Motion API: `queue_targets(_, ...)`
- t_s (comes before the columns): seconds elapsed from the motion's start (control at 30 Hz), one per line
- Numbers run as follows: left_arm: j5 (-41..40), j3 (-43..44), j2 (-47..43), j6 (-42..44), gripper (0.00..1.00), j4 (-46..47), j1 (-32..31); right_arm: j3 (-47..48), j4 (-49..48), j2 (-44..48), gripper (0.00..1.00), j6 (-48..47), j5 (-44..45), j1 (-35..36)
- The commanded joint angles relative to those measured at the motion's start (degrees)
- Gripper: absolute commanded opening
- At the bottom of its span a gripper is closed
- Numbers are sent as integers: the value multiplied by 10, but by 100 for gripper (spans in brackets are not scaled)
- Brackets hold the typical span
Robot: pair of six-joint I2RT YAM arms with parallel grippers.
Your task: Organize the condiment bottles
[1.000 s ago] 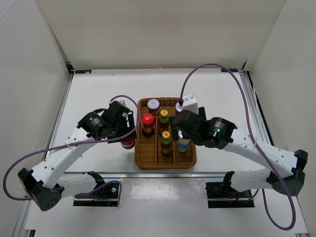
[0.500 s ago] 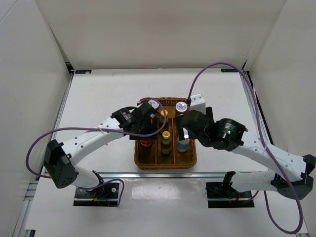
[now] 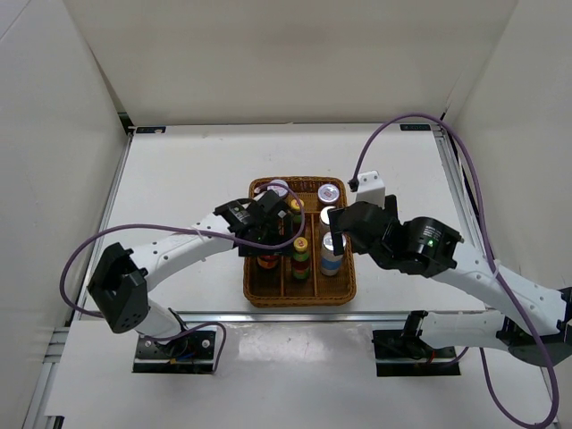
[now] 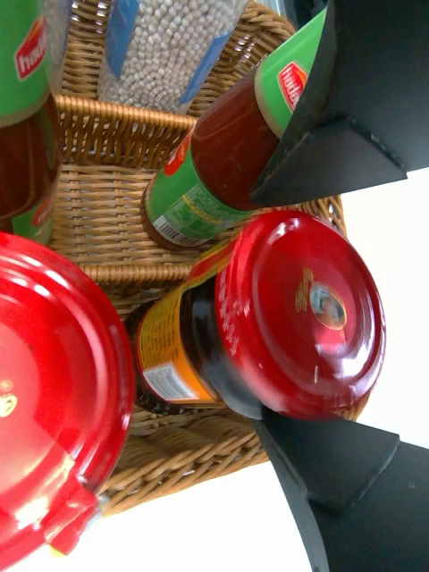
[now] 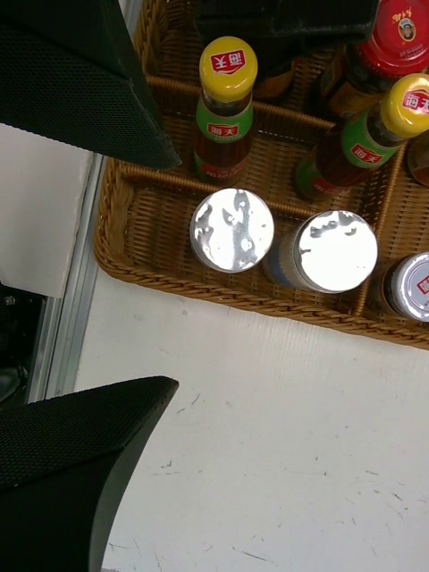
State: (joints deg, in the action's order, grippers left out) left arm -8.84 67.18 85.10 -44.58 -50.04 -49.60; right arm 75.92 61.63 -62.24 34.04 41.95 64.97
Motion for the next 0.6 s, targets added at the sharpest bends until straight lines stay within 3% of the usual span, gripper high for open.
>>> queue_targets(0.0, 15, -9, 2, -11, 100, 32, -2, 10, 4, -2, 100, -10, 6, 0)
queue_targets(0.2, -6, 21, -41, -9, 100, -21, -2, -1, -3, -9, 100, -10, 14, 0)
queue_targets(0.57, -34, 198, -118, 77, 100, -111, 50, 20, -9, 3, 100, -28, 28, 0)
